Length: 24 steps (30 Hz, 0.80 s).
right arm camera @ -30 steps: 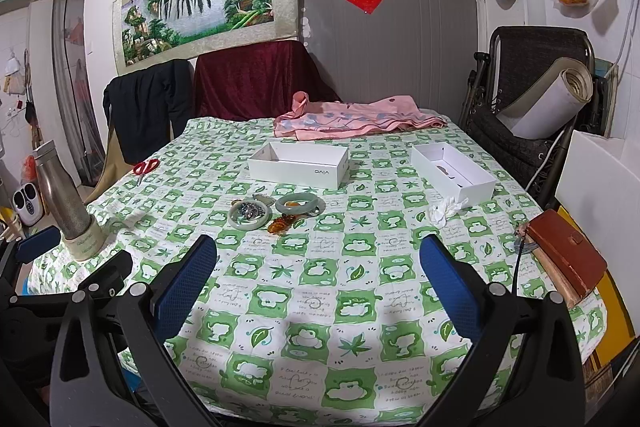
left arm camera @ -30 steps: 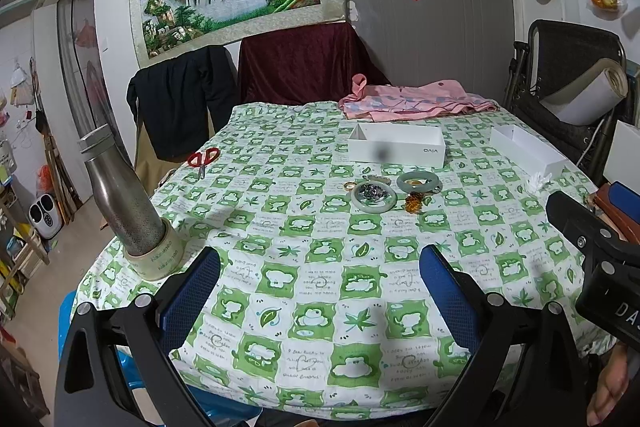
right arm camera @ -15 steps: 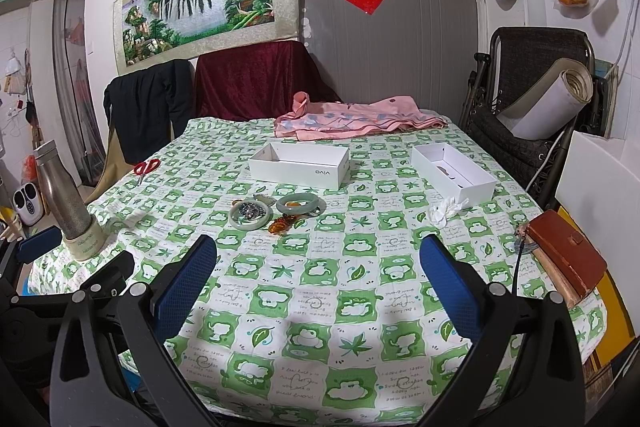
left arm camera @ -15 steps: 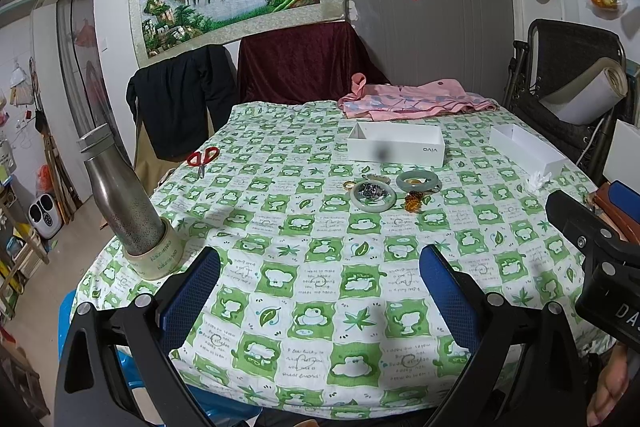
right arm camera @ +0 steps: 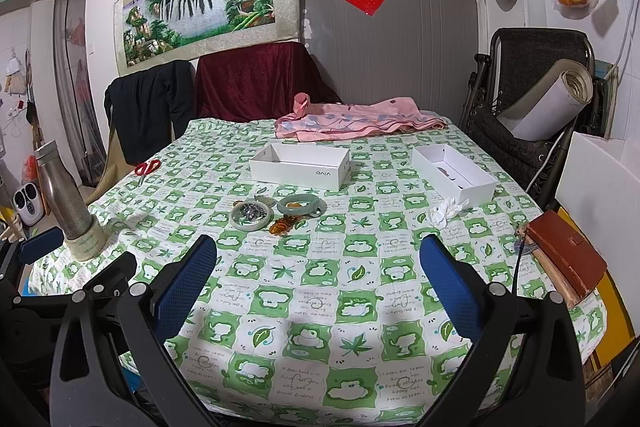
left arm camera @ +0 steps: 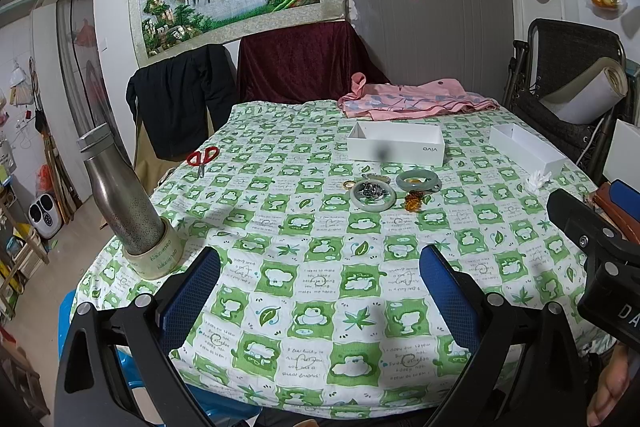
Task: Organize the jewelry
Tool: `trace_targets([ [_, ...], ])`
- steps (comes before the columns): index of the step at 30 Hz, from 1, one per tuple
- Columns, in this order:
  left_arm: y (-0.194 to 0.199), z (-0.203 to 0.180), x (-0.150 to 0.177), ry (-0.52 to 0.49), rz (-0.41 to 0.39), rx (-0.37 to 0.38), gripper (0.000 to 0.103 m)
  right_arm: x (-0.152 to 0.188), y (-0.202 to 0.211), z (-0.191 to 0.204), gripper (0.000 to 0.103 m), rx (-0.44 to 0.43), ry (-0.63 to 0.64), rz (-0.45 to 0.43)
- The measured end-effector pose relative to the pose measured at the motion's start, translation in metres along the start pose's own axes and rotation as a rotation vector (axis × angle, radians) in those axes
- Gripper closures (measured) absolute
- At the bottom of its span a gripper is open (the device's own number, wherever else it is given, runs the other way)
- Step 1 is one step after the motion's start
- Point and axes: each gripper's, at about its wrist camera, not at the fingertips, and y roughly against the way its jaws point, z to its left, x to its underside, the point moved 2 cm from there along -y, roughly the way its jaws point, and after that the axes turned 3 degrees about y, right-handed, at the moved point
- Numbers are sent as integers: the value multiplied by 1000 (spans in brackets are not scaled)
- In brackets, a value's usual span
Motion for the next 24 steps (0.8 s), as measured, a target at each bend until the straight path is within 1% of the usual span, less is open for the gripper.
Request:
trace_targets([
  [24,0,0,0,0,1,0,5,0,2,1,7,0,1,-2],
])
